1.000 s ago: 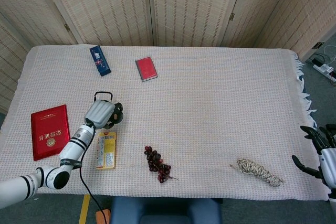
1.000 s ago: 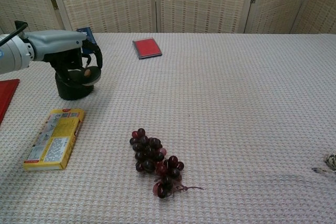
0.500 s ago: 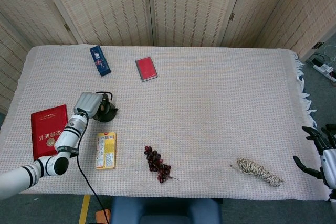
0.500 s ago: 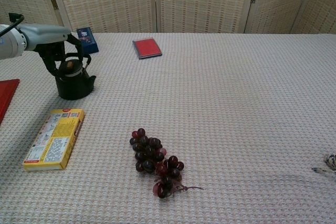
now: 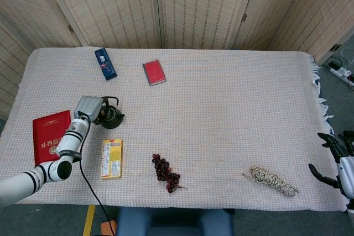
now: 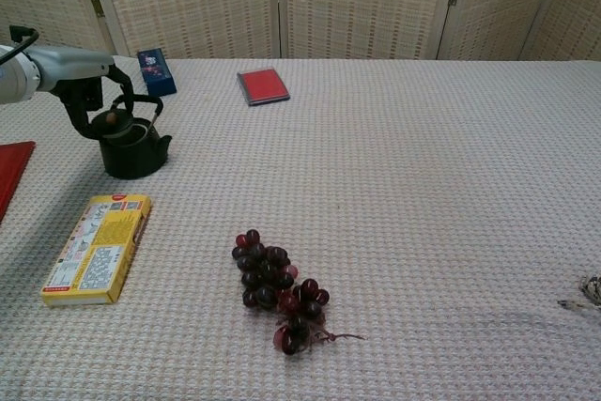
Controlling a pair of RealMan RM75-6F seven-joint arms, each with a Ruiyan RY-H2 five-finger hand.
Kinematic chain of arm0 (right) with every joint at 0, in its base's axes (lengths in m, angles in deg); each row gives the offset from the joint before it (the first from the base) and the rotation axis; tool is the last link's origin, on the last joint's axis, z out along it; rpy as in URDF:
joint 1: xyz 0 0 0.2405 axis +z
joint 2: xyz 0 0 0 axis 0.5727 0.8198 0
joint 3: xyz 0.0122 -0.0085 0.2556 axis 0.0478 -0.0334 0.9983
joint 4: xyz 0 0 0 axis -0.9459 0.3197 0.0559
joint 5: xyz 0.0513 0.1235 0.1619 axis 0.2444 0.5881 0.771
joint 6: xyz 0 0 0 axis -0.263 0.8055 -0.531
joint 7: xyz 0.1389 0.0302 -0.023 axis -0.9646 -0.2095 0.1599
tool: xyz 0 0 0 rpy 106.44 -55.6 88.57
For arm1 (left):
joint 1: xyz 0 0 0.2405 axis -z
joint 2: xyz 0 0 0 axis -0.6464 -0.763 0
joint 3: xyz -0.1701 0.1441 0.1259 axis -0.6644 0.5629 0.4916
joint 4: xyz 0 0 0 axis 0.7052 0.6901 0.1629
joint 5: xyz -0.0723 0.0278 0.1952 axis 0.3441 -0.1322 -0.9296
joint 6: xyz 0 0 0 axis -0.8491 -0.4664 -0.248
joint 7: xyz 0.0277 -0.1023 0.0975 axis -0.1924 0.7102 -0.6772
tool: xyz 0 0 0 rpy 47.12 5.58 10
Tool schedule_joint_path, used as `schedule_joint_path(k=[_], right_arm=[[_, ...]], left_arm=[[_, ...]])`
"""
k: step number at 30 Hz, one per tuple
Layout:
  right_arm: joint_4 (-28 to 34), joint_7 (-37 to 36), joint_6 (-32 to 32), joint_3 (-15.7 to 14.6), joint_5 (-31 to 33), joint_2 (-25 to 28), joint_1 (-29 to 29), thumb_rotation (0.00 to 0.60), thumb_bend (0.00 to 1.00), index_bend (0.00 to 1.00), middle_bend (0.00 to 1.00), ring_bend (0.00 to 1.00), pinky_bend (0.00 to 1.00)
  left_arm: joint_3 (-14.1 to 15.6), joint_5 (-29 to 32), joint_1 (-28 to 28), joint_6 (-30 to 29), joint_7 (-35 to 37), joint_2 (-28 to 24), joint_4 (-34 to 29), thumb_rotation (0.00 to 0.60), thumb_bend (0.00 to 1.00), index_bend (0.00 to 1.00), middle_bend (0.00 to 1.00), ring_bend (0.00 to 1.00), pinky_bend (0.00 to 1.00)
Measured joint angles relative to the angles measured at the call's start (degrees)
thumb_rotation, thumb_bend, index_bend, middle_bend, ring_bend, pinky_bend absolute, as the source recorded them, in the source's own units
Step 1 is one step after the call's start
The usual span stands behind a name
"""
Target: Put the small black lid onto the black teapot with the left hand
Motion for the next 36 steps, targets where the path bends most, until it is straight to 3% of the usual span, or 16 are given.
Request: schedule_joint_path(k=[8, 21, 36], right_arm=[[-0.07, 0.02, 0.0, 0.01, 0.12, -0.05, -0.11, 0.6, 0.3, 0.13, 0.2, 0.31, 0.1], [-0.41, -0.25, 0.06, 0.07, 0.2, -0.16, -0.16, 0.6, 0.3, 0.13, 0.2, 0.31, 0.1], [-0.39, -0.2, 0.18, 0.13, 0.15, -0.21, -0.08, 0.6, 0.3, 0.13, 0.2, 0.31, 0.1]], left_arm=[[0.05, 0.17, 0.49, 0.06, 1.02, 0.5, 0.27, 0.6, 0.31, 0.39, 0.96, 1.0, 1.0], [0.92, 2.41, 1.22, -1.0, -0.45, 0.5, -0.95, 0.6, 0.29, 0.21, 0.96, 1.0, 1.0], [2.41, 1.03, -0.1, -4.19, -0.91, -3.39, -9.9, 0.6, 0.29, 0.2, 0.96, 1.0, 1.0]])
